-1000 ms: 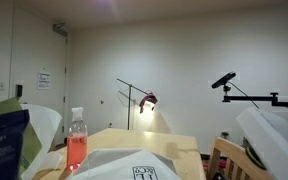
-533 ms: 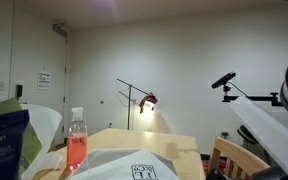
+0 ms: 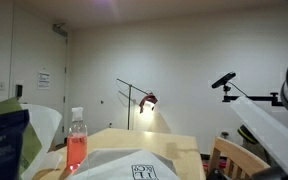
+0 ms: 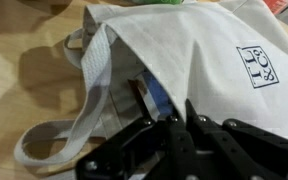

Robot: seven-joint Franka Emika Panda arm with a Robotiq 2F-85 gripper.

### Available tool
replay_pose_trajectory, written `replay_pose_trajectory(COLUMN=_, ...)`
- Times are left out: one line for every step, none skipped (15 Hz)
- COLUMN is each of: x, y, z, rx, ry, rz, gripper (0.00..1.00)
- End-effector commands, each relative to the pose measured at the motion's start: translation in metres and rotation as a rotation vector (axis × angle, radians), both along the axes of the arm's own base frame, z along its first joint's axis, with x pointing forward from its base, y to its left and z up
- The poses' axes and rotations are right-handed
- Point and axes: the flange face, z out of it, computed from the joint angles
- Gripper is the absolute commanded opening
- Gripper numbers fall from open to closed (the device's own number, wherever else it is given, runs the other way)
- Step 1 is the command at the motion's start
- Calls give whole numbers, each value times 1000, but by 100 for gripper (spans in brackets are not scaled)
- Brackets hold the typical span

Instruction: Move the bag backwards

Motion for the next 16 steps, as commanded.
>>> replay_pose_trajectory(x=5, y=-19, z=33, rx=24, ry=-34, rz=-60, gripper=1)
replay_pose_trajectory(x=5, y=-25, z=41, rx=38, ry=-46, rz=-86, gripper=1)
replay_pose_trajectory(x=5, y=-34, z=52, rx=53, ry=-60, rz=-116, gripper=1)
replay_pose_trajectory(x=5, y=-41, z=60, rx=61, ry=-75, rz=-139, gripper=1)
replay_pose_trajectory(x=4, y=-50, z=70, rx=71, ry=-91, rz=-167, gripper=1)
replay_pose_trajectory(x=2, y=-57, z=78, rx=84, ry=-104, rz=-184, gripper=1)
replay_pose_trajectory(x=0, y=-64, z=86, rx=91, ry=-118, rz=-198, gripper=1)
replay_pose_trajectory(x=-2, y=-72, z=95, rx=101, ry=-134, rz=-219, gripper=1)
replay_pose_trajectory(x=-5, y=-78, z=103, rx=120, ry=-146, rz=-231, gripper=1)
replay_pose_trajectory(x=-8, y=-85, z=111, rx=134, ry=-156, rz=-240, gripper=1)
replay_pose_trajectory(x=-11, y=-92, z=118, rx=152, ry=-166, rz=-251, gripper=1)
replay_pose_trajectory(x=13, y=-81, z=131, rx=175, ry=-170, rz=-254, gripper=1)
replay_pose_trajectory(x=15, y=-89, z=137, rx=196, ry=-180, rz=-272, gripper=1)
replay_pose_trajectory(x=19, y=-94, z=145, rx=219, ry=-178, rz=-281, gripper=1)
replay_pose_trajectory(x=13, y=-86, z=122, rx=154, ry=-152, rz=-258, gripper=4)
replay_pose_trajectory(x=17, y=-89, z=128, rx=169, ry=-150, rz=-271, gripper=4)
